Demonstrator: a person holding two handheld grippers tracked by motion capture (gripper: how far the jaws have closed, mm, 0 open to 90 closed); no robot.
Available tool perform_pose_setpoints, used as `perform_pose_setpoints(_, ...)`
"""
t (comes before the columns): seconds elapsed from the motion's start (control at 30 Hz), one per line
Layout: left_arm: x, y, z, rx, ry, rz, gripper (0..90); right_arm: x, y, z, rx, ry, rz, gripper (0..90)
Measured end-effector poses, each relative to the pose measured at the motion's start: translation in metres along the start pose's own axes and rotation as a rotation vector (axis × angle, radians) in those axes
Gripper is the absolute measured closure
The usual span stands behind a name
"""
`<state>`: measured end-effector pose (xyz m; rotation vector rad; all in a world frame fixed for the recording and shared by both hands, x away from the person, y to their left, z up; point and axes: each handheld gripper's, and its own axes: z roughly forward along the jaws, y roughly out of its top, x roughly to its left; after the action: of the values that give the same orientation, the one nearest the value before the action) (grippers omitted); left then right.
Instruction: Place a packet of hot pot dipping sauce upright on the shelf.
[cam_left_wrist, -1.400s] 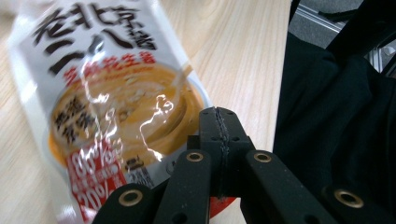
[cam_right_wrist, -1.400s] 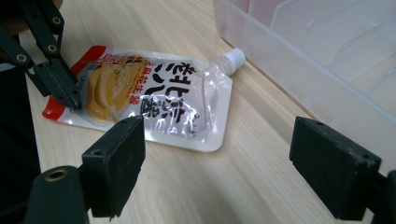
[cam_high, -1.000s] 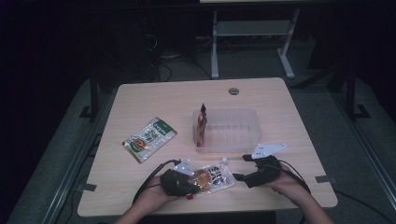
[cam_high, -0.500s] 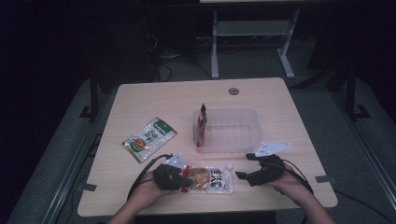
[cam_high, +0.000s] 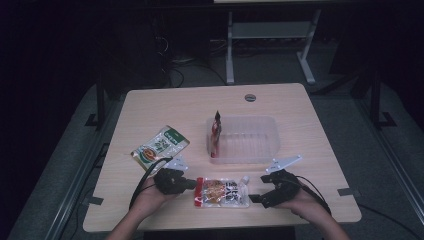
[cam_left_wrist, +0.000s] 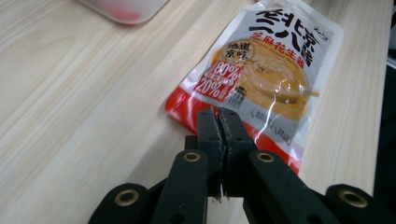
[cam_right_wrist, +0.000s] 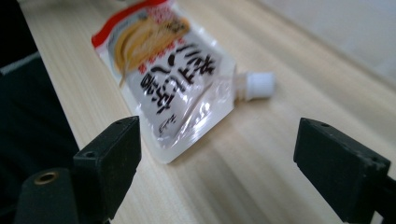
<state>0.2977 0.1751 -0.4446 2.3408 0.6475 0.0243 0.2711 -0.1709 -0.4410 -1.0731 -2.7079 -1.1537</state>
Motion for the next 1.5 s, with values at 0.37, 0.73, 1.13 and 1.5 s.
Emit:
perform_pose_setpoints(0.37, -0.010, 0.000, 0.017, 0.066, -0.026, 0.016, 89.7, 0.003, 0.001, 0.018, 0.073, 0.061, -0.015, 16.9)
perform_pose_setpoints(0.73, -0.019, 0.004, 0.022, 0.076, -0.055, 0.048, 89.7, -0.005, 0.004, 0.027, 0.079, 0.065, -0.001, 21.1)
perform_pose_setpoints(1.13, -0.018, 0.004, 0.022, 0.073, -0.060, 0.033, 89.8, -0.010, 0.007, 0.035, 0.035, 0.125, 0.007, 34.0)
perform_pose_setpoints(1.5, -0.017, 0.004, 0.023, 0.070, -0.068, 0.030, 89.7, -0.021, 0.004, 0.041, 0.015, 0.242, 0.081, 64.7)
